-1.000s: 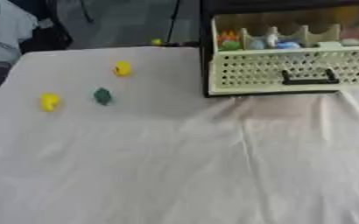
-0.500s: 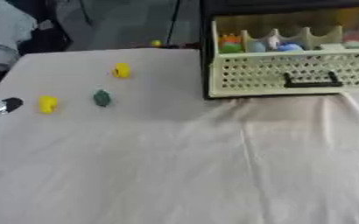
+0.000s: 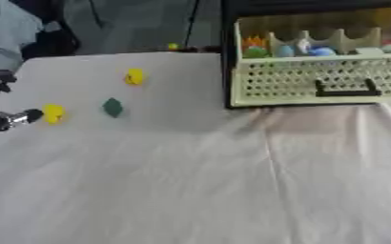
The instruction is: Pick up objects from table and place into drawer.
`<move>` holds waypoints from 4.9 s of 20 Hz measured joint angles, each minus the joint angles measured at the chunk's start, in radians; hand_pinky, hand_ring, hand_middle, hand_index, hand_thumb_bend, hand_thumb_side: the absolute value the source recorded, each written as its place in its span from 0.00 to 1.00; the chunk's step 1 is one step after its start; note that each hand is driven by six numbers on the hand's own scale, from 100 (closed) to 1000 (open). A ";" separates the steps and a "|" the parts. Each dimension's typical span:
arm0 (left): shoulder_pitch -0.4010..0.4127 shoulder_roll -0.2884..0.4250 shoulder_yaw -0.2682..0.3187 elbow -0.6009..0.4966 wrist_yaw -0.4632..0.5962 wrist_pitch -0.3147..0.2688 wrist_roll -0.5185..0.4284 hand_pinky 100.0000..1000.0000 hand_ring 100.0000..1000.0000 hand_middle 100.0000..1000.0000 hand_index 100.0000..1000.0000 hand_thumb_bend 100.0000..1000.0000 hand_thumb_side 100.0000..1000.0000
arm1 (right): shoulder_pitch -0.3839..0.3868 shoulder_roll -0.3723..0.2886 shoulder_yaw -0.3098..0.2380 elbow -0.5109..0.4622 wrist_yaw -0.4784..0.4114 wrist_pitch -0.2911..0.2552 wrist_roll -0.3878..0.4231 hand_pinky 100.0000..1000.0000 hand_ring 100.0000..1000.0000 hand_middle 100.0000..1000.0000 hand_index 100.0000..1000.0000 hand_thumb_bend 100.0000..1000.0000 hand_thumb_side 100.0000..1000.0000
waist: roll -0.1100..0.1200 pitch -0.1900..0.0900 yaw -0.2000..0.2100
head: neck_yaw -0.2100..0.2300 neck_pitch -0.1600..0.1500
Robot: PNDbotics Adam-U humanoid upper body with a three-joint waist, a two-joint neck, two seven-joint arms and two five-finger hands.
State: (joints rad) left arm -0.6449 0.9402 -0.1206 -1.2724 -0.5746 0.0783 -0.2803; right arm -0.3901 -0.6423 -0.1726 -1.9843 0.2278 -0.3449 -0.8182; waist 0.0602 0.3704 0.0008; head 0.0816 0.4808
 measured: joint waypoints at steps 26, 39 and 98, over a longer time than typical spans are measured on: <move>-0.148 -0.131 0.026 0.296 -0.117 0.043 0.105 0.12 0.26 0.48 0.84 0.37 0.75 | 0.003 0.064 0.032 0.000 0.018 0.033 0.036 0.40 0.35 0.32 0.76 0.00 0.41 | 0.012 0.064 -0.066 | 0.066 -0.052; -0.169 -0.131 0.054 0.327 -0.197 0.091 0.183 0.14 0.30 0.63 0.81 0.33 0.74 | 0.012 0.087 0.043 0.000 0.020 0.029 0.072 0.40 0.34 0.30 0.77 0.00 0.41 | 0.017 0.095 -0.081 | 0.072 -0.066; -0.200 -0.133 0.132 0.424 -0.132 0.173 0.243 0.12 0.29 0.61 0.83 0.07 0.74 | 0.028 0.142 0.056 0.000 0.021 0.038 0.115 0.43 0.33 0.29 0.79 0.00 0.40 | 0.020 0.141 -0.106 | 0.102 -0.097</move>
State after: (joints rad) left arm -0.8447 0.8073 0.0112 -0.8489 -0.7069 0.2517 -0.0371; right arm -0.3619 -0.5003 -0.1168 -1.9843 0.2484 -0.3070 -0.7032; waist 0.0805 0.5115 -0.1054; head 0.1836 0.3838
